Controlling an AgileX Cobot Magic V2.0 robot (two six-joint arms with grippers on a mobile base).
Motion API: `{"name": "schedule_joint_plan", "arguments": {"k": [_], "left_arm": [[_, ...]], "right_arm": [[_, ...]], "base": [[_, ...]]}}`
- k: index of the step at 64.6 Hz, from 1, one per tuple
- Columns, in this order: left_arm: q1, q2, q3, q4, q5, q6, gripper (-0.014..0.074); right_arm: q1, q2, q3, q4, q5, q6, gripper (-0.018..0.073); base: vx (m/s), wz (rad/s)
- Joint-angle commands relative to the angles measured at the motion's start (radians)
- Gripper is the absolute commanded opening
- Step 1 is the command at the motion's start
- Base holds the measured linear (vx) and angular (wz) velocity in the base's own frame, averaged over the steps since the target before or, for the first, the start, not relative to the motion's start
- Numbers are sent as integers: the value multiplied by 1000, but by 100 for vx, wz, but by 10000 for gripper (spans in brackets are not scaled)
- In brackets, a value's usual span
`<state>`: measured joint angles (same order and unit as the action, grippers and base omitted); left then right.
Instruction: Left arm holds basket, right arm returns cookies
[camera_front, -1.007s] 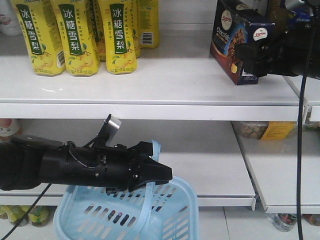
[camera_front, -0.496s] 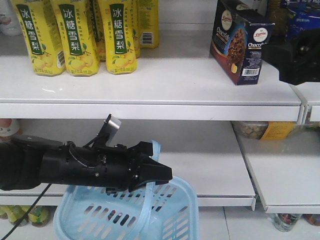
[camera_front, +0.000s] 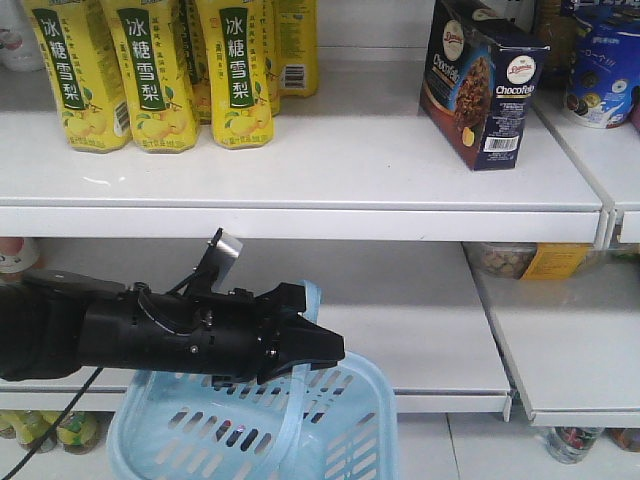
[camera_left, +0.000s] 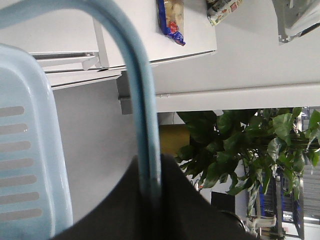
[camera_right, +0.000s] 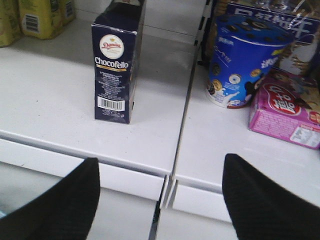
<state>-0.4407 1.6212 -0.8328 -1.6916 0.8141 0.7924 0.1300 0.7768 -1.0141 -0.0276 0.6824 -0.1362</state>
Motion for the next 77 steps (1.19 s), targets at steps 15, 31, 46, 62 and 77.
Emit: {"name": "schedule_joint_plan", "arguments": {"k": [15,31,46,62,77], "left_arm": [[-1,-51,-35,-57,16,57,-6],[-1,-51,-35,-57,16,57,-6],[-1,-51,-35,-57,16,57,-6],[-1,-51,-35,-57,16,57,-6],[-1,-51,-35,-57,16,57,-6]], "right_arm": [[0,-363,371,22,-281,74,506],[0,-638,660,43,-430,75,506],[0,-711,806,140,-459,75,499],[0,-711,858,177,-509,72,446],[0,-711,858,174,-509,41,108]], "base": [[0,0],[0,0],[0,0],[0,0],[0,0]]}}
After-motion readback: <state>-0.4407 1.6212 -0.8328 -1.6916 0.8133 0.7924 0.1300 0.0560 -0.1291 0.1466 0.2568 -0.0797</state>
